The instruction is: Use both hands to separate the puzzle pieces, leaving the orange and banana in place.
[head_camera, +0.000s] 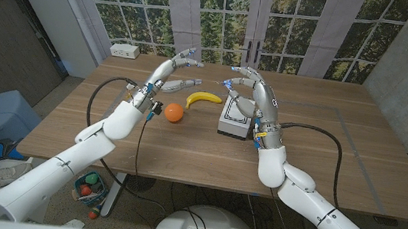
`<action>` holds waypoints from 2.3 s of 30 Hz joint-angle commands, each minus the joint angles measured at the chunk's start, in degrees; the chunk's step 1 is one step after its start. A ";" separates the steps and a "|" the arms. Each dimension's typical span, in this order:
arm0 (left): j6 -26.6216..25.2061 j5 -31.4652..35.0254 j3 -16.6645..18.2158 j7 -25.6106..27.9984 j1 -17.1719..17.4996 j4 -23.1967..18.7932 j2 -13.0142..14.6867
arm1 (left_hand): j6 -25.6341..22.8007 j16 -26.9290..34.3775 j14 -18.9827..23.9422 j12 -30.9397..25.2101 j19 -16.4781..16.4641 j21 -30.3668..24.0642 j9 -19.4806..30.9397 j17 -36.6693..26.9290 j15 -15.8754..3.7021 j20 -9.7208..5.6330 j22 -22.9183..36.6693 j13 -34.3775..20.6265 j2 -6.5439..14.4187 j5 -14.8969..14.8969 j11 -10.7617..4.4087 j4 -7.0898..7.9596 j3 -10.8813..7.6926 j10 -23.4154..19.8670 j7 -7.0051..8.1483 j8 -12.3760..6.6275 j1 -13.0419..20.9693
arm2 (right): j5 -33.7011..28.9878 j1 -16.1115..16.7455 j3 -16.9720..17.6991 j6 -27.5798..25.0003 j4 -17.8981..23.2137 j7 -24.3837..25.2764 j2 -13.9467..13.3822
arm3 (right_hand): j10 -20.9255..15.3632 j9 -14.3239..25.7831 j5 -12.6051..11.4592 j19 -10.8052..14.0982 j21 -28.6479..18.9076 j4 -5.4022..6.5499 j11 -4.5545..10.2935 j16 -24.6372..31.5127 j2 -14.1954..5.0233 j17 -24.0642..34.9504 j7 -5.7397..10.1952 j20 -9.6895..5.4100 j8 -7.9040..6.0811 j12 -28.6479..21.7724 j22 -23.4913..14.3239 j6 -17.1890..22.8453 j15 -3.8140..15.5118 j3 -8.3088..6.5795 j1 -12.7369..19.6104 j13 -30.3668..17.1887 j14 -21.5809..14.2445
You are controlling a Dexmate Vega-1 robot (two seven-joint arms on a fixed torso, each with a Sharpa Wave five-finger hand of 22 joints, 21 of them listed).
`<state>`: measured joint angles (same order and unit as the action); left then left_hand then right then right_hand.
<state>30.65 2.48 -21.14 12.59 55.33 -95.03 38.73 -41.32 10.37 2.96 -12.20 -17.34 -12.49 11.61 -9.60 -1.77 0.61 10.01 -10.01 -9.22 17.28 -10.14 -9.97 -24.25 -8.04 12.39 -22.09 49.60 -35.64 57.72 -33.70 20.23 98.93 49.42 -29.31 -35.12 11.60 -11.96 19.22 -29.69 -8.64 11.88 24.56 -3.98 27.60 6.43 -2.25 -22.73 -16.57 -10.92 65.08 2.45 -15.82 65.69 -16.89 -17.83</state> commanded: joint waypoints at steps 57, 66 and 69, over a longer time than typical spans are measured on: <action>5.46 -9.81 -4.45 -12.14 -7.60 9.00 -4.81 | -24.50 0.06 1.49 0.40 0.02 1.11 0.70 0.02 -2.74 -0.74 0.23 -0.12 7.09 -7.23 -2.04 0.57 2.53 -6.91 -2.31 -6.76 7.98 | 1.55 -2.57 -1.32 1.26 -2.40 -1.94 2.30 | -1.38 -0.13 0.01 0.34 -0.69 -0.13 -0.06 -0.19 0.73 0.13 -0.59 0.28 0.00 0.06 -0.08 0.55 9.48 0.34 0.10 -0.31 -1.13; 4.93 -8.25 -3.81 -9.33 -6.45 8.00 -5.40 | -26.08 0.24 2.25 0.27 0.03 1.10 0.56 0.02 -3.32 -1.26 0.22 -0.16 6.65 -7.18 -2.12 0.19 2.88 -8.33 -3.03 -7.23 8.71 | 1.07 -1.81 -0.77 0.47 -1.46 -1.79 1.69 | -1.36 -0.10 0.04 0.19 -0.71 -0.07 -0.08 -0.06 0.58 0.33 -0.43 0.22 0.28 0.19 -0.07 -0.02 9.55 0.46 0.10 -0.37 -1.05; 4.51 -7.87 -3.58 -8.28 -6.04 7.66 -5.69 | -26.54 0.30 2.61 0.11 -0.28 0.97 0.39 0.02 -3.35 -1.36 0.23 -0.20 6.42 -7.14 -2.09 0.07 3.01 -9.28 -3.94 -7.23 9.08 | 0.94 -1.34 -0.50 -0.03 -0.91 -1.69 1.45 | -0.63 0.54 0.01 0.12 -0.77 0.21 -0.26 -0.62 0.11 0.02 -0.73 0.32 0.36 0.63 -0.07 -1.14 9.32 0.27 -0.24 -0.45 -0.80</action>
<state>36.11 -7.05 -25.54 1.01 47.95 -86.14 33.74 -66.05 10.43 5.04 -11.71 -17.24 -11.61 12.18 -9.62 -2.13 -0.34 10.00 -10.00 -2.55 10.36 -12.29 -9.93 -21.51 -16.48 9.93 -28.87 57.80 -34.22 55.40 -34.87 21.41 96.81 47.52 -27.20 -36.04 11.36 -11.91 19.43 -30.13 -8.86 11.56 24.33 -3.40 27.75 5.94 -2.04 -22.57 -16.33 -10.94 64.72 2.36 -15.58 66.27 -17.17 -18.54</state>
